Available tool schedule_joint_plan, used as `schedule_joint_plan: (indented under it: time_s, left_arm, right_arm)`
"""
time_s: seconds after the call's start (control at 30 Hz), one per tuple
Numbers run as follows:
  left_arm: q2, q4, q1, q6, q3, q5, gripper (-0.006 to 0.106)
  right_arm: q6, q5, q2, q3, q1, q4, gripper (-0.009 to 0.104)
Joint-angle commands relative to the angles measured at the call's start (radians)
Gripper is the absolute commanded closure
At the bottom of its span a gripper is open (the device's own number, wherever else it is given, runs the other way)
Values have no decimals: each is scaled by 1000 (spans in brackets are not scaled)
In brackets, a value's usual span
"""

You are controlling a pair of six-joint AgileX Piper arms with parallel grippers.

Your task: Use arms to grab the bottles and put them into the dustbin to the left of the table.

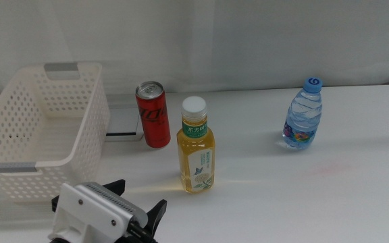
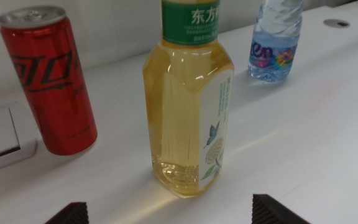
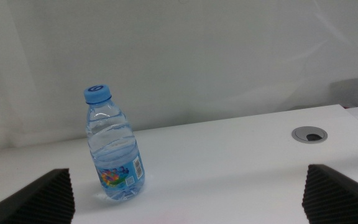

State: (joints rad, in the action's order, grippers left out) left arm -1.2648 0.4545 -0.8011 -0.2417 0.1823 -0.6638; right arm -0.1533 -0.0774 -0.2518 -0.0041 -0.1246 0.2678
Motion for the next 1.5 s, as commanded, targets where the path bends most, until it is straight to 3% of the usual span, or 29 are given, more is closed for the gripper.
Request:
schedule_joint_plan:
  time_s: [0.0,0.3,0.53,1.03,1.2,1.47]
  left_arm:
    - [-30,-2,-5,3,11,-34,30]
    - [-258,-29,-5,-7,139,-139,28]
    - [-417,-31,-5,0,249,-162,10]
    - [-549,-53,-5,44,417,-187,9]
    - [-617,58,-5,44,497,-184,9]
    - [-663,129,-5,33,544,-171,10]
  right_arm:
    - [-4,-12,5,34,5,-2,-8]
    - [-4,-12,5,34,5,4,-8]
    - [-4,-12,5,34,5,4,-8]
    - [-4,-12,5,34,5,4,-8]
    - [-4,-12,5,34,5,4,-8]
    - [-4,-12,5,34,5,4,-8]
